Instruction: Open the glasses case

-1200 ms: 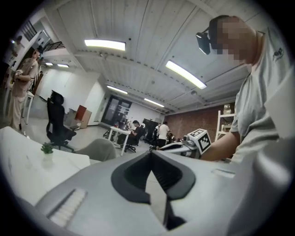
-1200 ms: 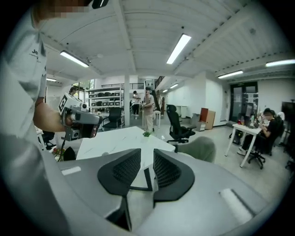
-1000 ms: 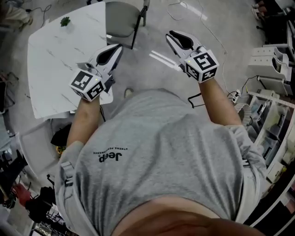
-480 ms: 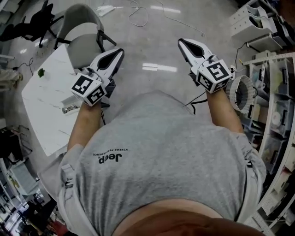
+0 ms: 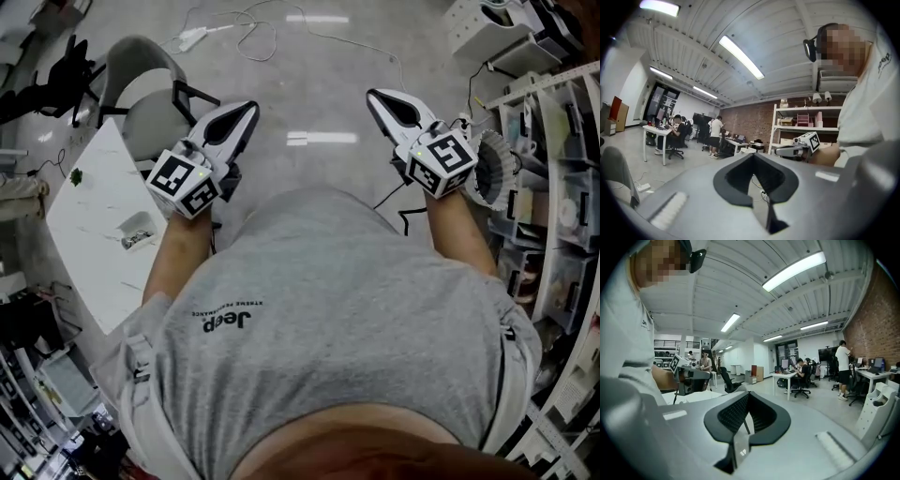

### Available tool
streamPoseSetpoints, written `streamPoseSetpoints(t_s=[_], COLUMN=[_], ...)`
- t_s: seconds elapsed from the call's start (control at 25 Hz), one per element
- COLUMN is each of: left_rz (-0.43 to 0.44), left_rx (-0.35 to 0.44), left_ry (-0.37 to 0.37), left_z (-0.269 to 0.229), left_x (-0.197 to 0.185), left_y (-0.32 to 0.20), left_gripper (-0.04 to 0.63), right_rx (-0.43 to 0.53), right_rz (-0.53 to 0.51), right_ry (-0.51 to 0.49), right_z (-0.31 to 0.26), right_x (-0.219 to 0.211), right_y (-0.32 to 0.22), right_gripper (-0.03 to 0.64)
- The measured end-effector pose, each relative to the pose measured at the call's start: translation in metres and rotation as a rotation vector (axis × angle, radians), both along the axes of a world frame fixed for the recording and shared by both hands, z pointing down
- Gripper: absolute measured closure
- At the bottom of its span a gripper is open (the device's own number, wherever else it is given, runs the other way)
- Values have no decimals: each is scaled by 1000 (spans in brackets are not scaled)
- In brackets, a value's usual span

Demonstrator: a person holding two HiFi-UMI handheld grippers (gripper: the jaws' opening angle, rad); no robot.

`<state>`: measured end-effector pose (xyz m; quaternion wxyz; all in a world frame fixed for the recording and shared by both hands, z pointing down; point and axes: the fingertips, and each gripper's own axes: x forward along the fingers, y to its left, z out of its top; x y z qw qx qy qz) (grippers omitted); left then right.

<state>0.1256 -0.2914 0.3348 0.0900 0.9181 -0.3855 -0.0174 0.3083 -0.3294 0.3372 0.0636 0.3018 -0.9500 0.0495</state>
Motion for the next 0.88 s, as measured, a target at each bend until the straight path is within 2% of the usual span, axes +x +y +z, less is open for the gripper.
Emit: streamPoseSetpoints(t_s=[0.2,0.44,0.88], left_rz=[17,4,-32], left_rx=[9,17,31], left_ry=[-3,-3,39], left_z=[-4,-9,-7], left_x=[-36,-86,-116], left_y=[7,17,32], left_gripper=[548,548,548], right_rx=[-9,-24,8], right_rz=[55,65,10], right_ry=[-19,-22,23], right_z=[2,5,-7], right_x=[-24,-65,-101], right_y=[4,12,16], right_gripper=[614,614,614])
